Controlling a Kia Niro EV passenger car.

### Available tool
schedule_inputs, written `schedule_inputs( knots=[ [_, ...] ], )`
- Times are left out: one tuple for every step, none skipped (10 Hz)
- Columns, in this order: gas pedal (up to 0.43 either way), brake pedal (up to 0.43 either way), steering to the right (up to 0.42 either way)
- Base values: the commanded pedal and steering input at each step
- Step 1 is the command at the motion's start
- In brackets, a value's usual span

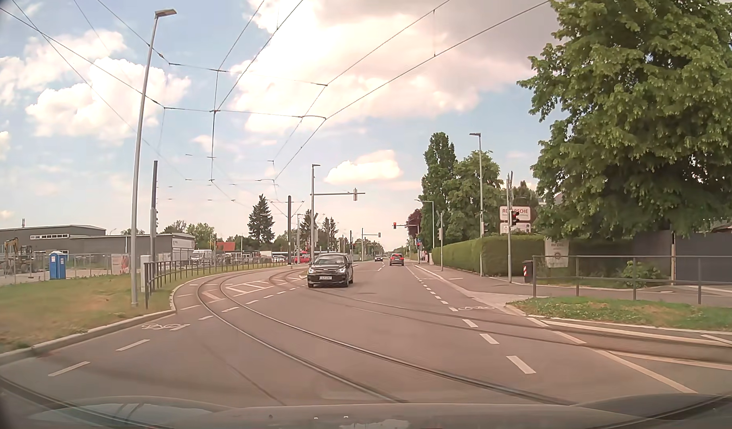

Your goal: Follow the waypoints while adhering to traffic rules and regulations

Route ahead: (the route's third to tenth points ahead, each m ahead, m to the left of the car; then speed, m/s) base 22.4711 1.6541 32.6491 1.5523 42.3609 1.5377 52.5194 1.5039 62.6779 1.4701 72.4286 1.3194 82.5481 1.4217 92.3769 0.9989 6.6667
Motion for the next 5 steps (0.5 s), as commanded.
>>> schedule_inputs(
  knots=[
    [0.268, 0.024, 0.006],
    [0.248, 0.018, 0.006],
    [0.209, 0.024, 0.006],
    [0.209, 0.018, 0.006],
    [0.197, 0.018, 0.006]
  ],
)
